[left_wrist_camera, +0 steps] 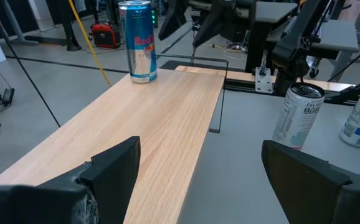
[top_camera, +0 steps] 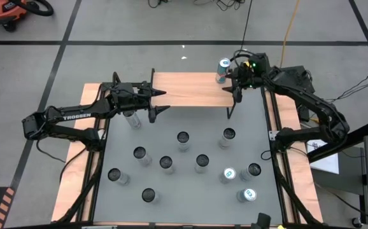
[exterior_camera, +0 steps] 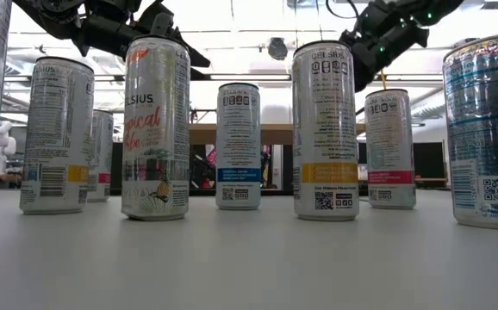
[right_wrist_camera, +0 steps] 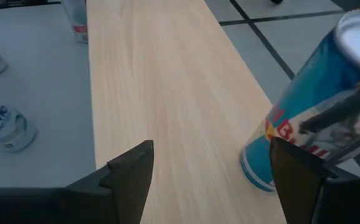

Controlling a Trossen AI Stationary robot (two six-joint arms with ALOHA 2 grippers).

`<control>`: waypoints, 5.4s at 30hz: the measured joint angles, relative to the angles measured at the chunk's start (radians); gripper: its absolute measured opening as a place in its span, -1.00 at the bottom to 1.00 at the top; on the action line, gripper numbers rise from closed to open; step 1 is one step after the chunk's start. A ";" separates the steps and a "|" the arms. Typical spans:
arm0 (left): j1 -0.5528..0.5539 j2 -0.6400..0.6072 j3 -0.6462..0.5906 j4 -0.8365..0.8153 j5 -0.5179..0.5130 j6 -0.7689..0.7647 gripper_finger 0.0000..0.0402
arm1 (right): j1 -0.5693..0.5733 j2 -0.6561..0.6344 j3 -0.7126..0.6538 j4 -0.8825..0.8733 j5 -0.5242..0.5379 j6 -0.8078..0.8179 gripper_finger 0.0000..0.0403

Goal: Place canned beverage on shelf
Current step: Put the top blue soda can on the shelf, then put the right white yellow soda can on the shelf

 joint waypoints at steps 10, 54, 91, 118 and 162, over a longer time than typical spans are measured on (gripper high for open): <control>0.000 0.000 0.000 0.000 0.000 0.000 0.64 | -0.001 0.000 -0.085 0.153 0.001 0.013 0.26; 0.000 0.000 0.000 -0.030 0.000 -0.001 0.64 | 0.058 -0.017 -0.088 0.188 0.047 0.115 0.26; -0.222 0.000 0.000 -0.043 -0.001 -0.054 0.64 | 1.131 0.046 -0.087 0.332 0.708 0.394 0.26; -0.616 0.000 0.000 -0.093 -0.232 -0.157 0.64 | 1.434 0.167 0.082 0.198 0.811 0.765 0.26; -0.800 0.013 -0.019 -0.091 -0.401 -0.123 0.64 | 1.382 0.258 0.347 -0.600 0.909 1.071 0.26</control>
